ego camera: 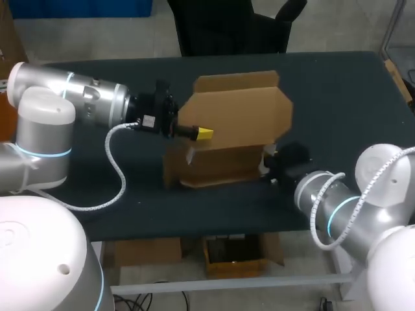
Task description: Assemble the packaging by folding the flat box into shape, placing the metal phone stand inside, and closing the box properly
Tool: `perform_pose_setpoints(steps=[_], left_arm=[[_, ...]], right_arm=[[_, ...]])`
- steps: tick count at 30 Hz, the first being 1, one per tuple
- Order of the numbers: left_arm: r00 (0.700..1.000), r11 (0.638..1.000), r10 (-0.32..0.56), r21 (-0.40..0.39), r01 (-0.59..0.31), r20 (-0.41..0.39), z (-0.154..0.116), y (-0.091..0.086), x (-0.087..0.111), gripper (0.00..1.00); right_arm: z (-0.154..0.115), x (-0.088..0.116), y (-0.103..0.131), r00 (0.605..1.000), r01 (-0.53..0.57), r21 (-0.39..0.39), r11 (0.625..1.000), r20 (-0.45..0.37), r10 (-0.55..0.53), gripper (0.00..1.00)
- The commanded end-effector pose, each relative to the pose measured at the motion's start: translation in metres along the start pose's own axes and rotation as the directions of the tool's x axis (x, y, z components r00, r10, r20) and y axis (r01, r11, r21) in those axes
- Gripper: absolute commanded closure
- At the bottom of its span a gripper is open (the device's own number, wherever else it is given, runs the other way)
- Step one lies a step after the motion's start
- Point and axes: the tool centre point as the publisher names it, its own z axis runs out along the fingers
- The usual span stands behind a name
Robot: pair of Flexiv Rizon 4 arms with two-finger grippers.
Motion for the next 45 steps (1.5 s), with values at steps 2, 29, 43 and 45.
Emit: perform_pose_setpoints(steps=[2, 29, 43, 45], left_arm=[[0.999, 0.999, 0.012, -0.034, -0.01, 0.038, -0.007, -0.009, 0.012, 0.0], [0.976, 0.979, 0.181, -0.122, -0.166, 0.121, -0.033, -0.009, 0.021, 0.0], [0.975, 0.968, 0.192, -0.186, -0.169, 0.113, -0.058, 0.0, 0.016, 0.0], [0.975, 0.967, 0.193, -0.191, -0.169, 0.114, -0.061, 0.003, 0.016, 0.0]], right_arm=[[-0.01, -0.02, 0.01, 0.997, -0.006, 0.02, 1.0, -0.079, 0.008, 1.0], [-0.013, -0.065, 0.034, 0.928, -0.002, 0.102, 0.995, -0.37, 0.04, 1.0], [-0.012, -0.08, 0.045, 0.872, 0.033, 0.254, 0.967, -0.479, 0.096, 1.0], [-0.011, -0.082, 0.045, 0.858, 0.033, 0.265, 0.964, -0.502, 0.109, 1.0]])
